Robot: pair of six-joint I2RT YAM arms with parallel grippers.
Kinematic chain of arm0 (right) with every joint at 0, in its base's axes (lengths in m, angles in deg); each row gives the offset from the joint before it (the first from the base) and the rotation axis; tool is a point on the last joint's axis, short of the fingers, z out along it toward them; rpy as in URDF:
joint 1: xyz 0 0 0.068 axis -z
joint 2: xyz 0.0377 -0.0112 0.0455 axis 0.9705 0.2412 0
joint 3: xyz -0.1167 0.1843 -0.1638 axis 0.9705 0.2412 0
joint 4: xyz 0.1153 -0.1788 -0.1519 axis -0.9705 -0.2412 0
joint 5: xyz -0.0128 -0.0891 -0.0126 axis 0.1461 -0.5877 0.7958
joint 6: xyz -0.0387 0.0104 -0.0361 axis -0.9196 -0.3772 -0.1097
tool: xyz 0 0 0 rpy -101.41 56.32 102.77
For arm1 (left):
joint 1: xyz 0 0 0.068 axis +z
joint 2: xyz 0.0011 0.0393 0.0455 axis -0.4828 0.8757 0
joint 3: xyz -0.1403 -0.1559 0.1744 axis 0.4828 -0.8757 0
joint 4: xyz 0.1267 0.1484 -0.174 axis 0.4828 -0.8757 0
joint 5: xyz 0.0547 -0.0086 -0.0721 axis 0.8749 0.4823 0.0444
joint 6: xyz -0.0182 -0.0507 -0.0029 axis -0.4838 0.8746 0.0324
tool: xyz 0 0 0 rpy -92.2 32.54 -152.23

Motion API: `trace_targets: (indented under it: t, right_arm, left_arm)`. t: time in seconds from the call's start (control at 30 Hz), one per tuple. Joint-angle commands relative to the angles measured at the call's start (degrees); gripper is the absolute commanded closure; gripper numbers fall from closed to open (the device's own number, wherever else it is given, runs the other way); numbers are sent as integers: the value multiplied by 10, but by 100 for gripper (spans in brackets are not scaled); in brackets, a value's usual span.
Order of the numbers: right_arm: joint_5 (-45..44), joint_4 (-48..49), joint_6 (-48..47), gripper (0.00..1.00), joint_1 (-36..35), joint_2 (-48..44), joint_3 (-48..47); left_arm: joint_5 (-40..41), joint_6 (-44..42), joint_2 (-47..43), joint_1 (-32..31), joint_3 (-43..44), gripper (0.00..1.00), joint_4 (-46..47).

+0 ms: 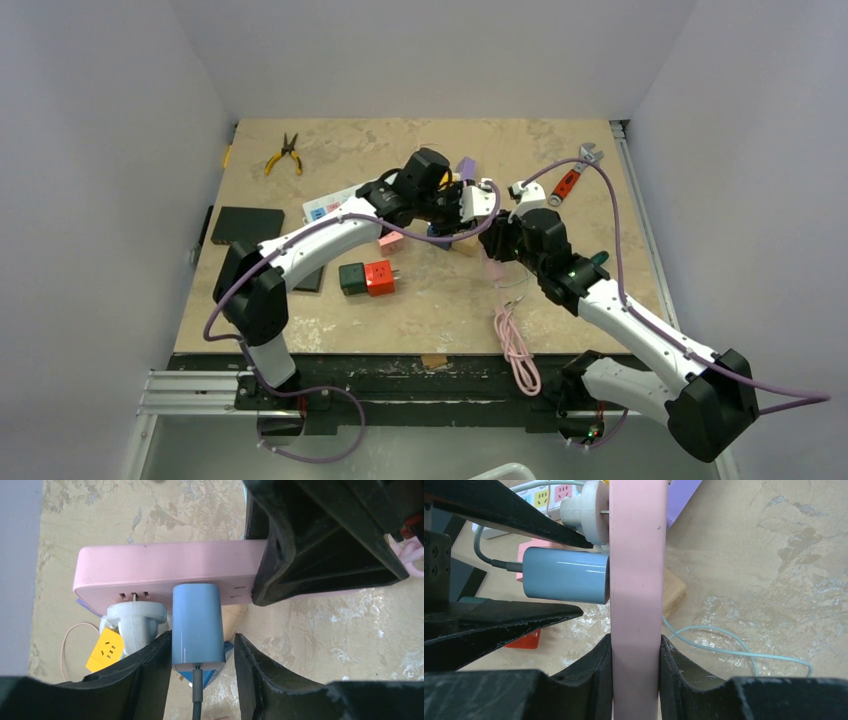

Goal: Pull the plug off the socket
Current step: Remove the plug from the socket.

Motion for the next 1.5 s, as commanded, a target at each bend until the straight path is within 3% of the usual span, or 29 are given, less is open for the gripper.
trace_targets:
  t: [0.0, 0.17, 0.27, 0.4, 0.67, 0.93, 1.3, 1.47]
  right_arm:
    - [29, 105, 6, 100, -6, -21, -13]
    - [33, 108, 7, 100, -8, -11, -15]
    - [30, 105, 6, 100, -9, -5, -16]
    - [21, 101, 8, 100, -9, 4, -14]
    - [-63, 73, 38, 100, -3, 26, -9]
    - [-62, 16, 60, 100, 54, 94, -35]
    - [-137, -56, 72, 100, 61, 138, -68]
    - [-111, -14, 64, 100, 62, 109, -52]
  left_arm:
    - [-19, 22, 13, 1, 45, 55, 21]
    - [-22, 21, 25, 1, 60, 59, 12]
    - [-23, 18, 31, 1, 67, 69, 4]
    - [-4, 7, 34, 1, 75, 100, -3]
    - [17, 4, 13, 23, 61, 100, -12]
    - [8, -17, -33, 60, 7, 100, -43]
    - [-17, -36, -49, 87, 1, 100, -68]
    - [-26, -43, -39, 85, -1, 100, -77]
